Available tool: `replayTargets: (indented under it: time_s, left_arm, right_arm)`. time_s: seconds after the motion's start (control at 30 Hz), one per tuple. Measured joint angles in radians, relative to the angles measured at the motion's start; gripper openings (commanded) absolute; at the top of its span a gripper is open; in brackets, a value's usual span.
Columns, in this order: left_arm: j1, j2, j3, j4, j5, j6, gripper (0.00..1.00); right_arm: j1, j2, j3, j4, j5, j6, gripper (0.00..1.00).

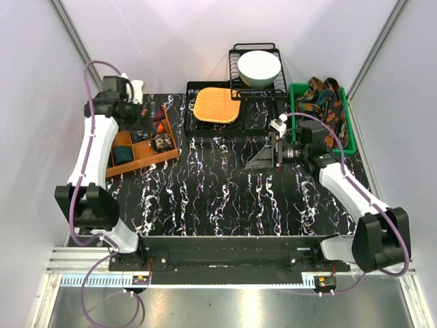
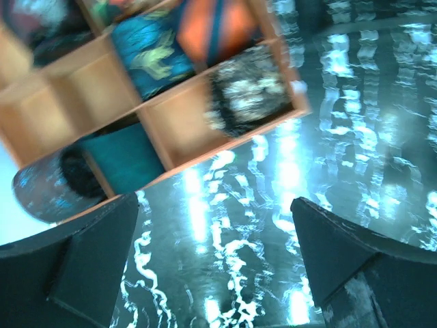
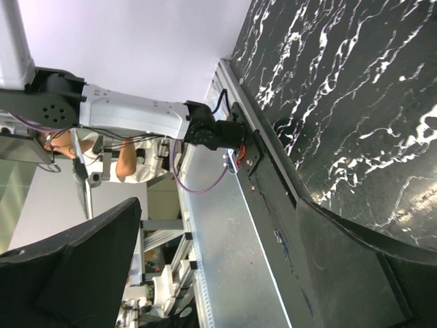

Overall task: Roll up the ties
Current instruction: Reset both arms

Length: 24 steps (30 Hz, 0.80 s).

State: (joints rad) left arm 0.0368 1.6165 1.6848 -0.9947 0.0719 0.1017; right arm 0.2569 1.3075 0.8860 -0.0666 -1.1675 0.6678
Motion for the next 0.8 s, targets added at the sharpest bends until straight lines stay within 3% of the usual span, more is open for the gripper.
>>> replayTargets:
  time_s: [0.13, 0.47, 0.8]
  left_arm:
    - [-0.099, -0.034, 0.040, -0.036, 0.023, -0.006, 0.99]
    - [-0.158, -0.041, 0.066, -0.080, 0.116, -0.033, 0.99]
    - [-0.208, -0.204, -0.195, -0.014, 0.148, -0.043, 0.99]
  right_arm:
    - [-0.038, -0.043, 0.006, -0.092, 0.006, -0.082, 1.00]
    - [-0.133, -0.095, 0.008, -0.333, 0.064, -0.303, 1.00]
    - [-0.224, -0.214, 0.011, -0.535, 0.372, -0.456, 1.00]
